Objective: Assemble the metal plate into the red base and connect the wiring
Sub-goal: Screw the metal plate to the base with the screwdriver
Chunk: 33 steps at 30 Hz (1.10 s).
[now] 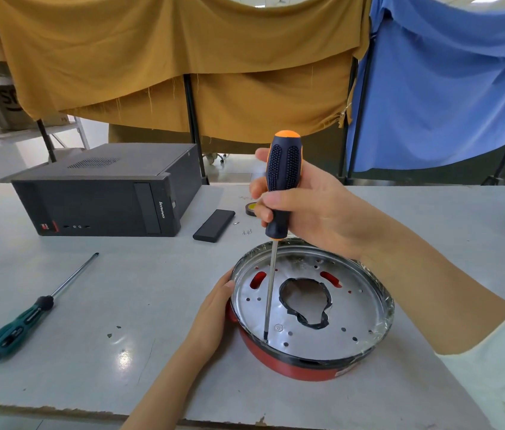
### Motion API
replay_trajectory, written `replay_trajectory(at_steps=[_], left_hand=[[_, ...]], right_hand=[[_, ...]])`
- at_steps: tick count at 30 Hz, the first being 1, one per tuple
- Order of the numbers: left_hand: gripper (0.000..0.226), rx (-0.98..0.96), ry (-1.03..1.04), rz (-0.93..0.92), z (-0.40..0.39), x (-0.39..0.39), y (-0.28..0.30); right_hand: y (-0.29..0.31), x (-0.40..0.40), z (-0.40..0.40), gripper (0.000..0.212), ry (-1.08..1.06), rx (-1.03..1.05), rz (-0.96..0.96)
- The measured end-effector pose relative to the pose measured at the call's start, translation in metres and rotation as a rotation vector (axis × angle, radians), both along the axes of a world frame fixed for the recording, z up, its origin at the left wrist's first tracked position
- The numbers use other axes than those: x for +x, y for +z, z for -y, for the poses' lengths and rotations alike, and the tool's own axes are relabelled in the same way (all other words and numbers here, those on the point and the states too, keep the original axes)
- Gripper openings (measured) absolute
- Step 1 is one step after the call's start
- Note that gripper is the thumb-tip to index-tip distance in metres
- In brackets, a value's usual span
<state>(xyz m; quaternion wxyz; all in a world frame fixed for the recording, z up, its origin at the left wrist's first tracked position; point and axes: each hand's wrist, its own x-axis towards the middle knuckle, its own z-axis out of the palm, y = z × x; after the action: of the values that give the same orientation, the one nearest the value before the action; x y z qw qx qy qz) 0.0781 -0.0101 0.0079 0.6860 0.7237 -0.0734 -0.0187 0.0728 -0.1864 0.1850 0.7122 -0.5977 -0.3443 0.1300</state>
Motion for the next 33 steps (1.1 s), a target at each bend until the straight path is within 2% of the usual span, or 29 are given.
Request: replay_trajectory(at_steps=[3,8,10,14,16,20,23,28,31,33], left_hand=[[0.047,0.013,-0.002,-0.008,0.000,0.001,0.000],[0.047,0.025,0.002,0.002,0.000,0.000,0.002],[0.050,0.019,0.007,0.005,0.001,-0.001,0.003],[0.048,0.014,0.013,-0.009,0.000,-0.002,0.002],[0.047,0.021,0.018,-0.008,-0.001,-0.002,0.002],[0.044,0.041,0.014,0.003,0.000,-0.001,0.002],[0.045,0.040,0.021,0.011,0.000,-0.001,0.003],[0.040,0.037,0.027,0.001,0.001,-0.003,0.007],[0.040,0.127,0.259,-0.088,-0.006,0.000,0.005],[0.036,0.150,0.306,-0.154,-0.012,0.001,0.004]], right_hand=[[-0.001,0.001,0.006,0.039,0.041,-0.019,0.004],[0.000,0.004,0.002,0.042,-0.283,-0.175,0.166],[-0.001,0.005,-0.001,0.042,-0.331,-0.179,0.195],[0.000,0.003,0.006,0.049,0.007,-0.096,0.073],[0.000,0.003,0.011,0.052,0.088,-0.076,0.055],[0.000,0.005,0.009,0.045,-0.088,-0.163,0.147],[0.002,0.008,0.003,0.054,-0.250,-0.254,0.244],[0.006,0.000,0.004,0.050,-0.097,-0.298,0.230],[0.009,-0.003,0.011,0.050,-0.029,-0.226,0.169],[0.010,-0.002,0.014,0.047,-0.019,-0.224,0.171]])
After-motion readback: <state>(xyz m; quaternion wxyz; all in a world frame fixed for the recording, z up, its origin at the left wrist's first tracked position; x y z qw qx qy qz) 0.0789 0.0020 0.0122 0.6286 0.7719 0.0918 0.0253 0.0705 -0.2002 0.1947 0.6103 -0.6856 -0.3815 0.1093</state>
